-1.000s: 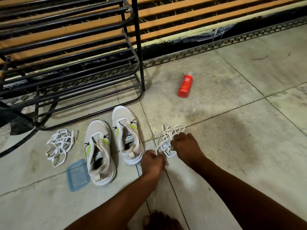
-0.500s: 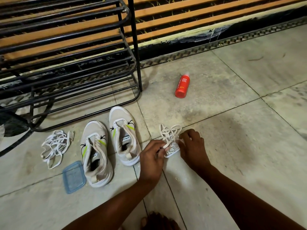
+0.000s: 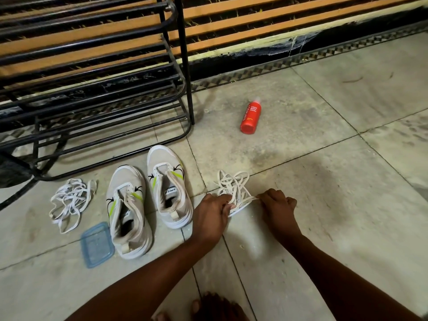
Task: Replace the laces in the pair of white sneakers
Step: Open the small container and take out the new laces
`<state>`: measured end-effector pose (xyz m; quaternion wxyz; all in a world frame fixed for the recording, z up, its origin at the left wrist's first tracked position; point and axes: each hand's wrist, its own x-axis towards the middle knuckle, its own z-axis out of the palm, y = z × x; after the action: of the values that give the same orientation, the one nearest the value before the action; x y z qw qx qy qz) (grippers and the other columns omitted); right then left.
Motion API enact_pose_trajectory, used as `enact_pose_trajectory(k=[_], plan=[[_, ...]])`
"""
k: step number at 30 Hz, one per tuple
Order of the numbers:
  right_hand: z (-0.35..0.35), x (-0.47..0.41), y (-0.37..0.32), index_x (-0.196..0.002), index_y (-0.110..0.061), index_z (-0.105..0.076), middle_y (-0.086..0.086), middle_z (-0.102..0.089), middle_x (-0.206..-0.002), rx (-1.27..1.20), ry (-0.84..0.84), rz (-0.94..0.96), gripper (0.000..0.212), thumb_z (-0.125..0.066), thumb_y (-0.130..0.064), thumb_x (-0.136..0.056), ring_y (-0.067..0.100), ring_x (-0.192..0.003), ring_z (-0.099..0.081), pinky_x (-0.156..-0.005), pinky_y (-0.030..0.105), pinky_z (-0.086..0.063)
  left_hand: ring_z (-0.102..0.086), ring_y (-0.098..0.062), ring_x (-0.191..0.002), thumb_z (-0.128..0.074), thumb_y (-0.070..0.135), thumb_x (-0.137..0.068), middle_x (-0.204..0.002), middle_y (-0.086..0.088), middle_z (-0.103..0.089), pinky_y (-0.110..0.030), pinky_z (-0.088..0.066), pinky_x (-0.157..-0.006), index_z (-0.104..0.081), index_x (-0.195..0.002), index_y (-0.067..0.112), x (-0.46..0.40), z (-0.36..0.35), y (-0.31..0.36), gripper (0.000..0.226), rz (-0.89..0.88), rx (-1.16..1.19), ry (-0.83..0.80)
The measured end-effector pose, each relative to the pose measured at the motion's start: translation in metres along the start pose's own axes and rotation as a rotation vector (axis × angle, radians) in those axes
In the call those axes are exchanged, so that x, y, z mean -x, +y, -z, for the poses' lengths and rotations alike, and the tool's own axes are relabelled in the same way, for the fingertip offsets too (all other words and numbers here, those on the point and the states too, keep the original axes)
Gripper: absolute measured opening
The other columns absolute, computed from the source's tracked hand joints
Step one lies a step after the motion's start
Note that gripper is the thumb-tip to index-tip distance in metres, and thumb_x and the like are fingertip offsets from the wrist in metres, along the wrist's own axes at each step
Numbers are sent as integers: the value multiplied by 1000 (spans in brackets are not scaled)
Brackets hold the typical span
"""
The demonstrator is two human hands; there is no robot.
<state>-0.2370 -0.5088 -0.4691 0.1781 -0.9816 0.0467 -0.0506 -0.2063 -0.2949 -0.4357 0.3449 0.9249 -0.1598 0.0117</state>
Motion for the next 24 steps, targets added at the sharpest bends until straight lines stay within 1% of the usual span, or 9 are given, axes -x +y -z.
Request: enact_pose_trajectory(k=[3, 6, 10, 15, 17, 19, 20, 22, 24], plan=[[2, -6, -6, -110, -19, -72, 0, -62, -98, -106, 46, 41, 38, -65, 3, -81, 26, -89, -60, -78, 40, -38, -53, -19, -98, -49, 45, -96, -93, 9, -68, -34, -48, -71, -76, -101, 28, -3, -4, -2, 33, -5, -24, -36], [5, -13, -18, -109, -13, -73, 2, -64, -93, -257, 73, 98, 38, -56, -1, -78, 27, -73, -65, -63, 45, -52, -48, -15, -102, -51, 38, -92, -105, 9, -57, -32, -48, -73, -78, -97, 25, -2, -8, -5, 30, 19, -9, -40], [9, -21, -42, -103, -13, -77, 1, -62, -82, -266, 125, 213, 30, -53, -12, -84, 23, -64, -62, -53, 35, -45, -42, -19, -106, -63, 19, -85, -120, 2, -44, -29, -43, -84, -79, -86, 22, 0, -5, -4, 16, 1, -39, -44], [4, -32, -54, -77, -23, -74, -2, -55, -83, 39, 100, 271, 19, -57, -14, -73, 26, -81, -57, -69, 37, -31, -49, -21, -116, -56, 21, -85, -137, -2, -40, -27, -45, -95, -75, -94, 22, 2, 5, -3, 21, 12, -26, -62], [7, -35, -58, -66, -22, -70, -1, -55, -78, 113, 89, 333, 26, -45, -19, -69, 28, -77, -57, -66, 41, -36, -54, -13, -117, -53, 16, -86, -136, -3, -45, -23, -46, -99, -74, -105, 16, 4, 8, -2, 29, 42, 50, -43], [8, -38, -58, -60, -21, -66, -2, -54, -71, 153, 59, 332, 18, -49, -20, -65, 28, -70, -59, -66, 40, -37, -53, 2, -112, -52, 9, -91, -127, -2, -52, -9, -39, -98, -72, -114, 8, 6, 13, -1, 31, 63, 102, -35], [8, -40, -57, -59, -21, -63, -3, -52, -68, 168, 26, 303, 6, -60, -16, -60, 27, -68, -60, -68, 39, -33, -54, 2, -110, -50, 9, -92, -123, -2, -55, -7, -36, -98, -71, -115, 7, 7, 16, 2, 31, 53, 88, -48], [5, -42, -57, -56, -22, -57, -4, -49, -62, 198, -43, 260, 24, -76, -9, -49, 24, -63, -59, -69, 36, -26, -59, -11, -106, -50, 9, -88, -115, -3, -59, -12, -40, -92, -70, -114, 11, 5, 17, 0, 34, 30, 60, -80], [4, -43, -57, -54, -22, -56, -2, -48, -57, 206, -63, 276, 17, -69, -12, -54, 23, -56, -58, -63, 35, -31, -61, -15, -98, -49, 8, -84, -109, -3, -61, -18, -43, -86, -70, -111, 12, 2, 17, 0, 35, 52, 70, -95]])
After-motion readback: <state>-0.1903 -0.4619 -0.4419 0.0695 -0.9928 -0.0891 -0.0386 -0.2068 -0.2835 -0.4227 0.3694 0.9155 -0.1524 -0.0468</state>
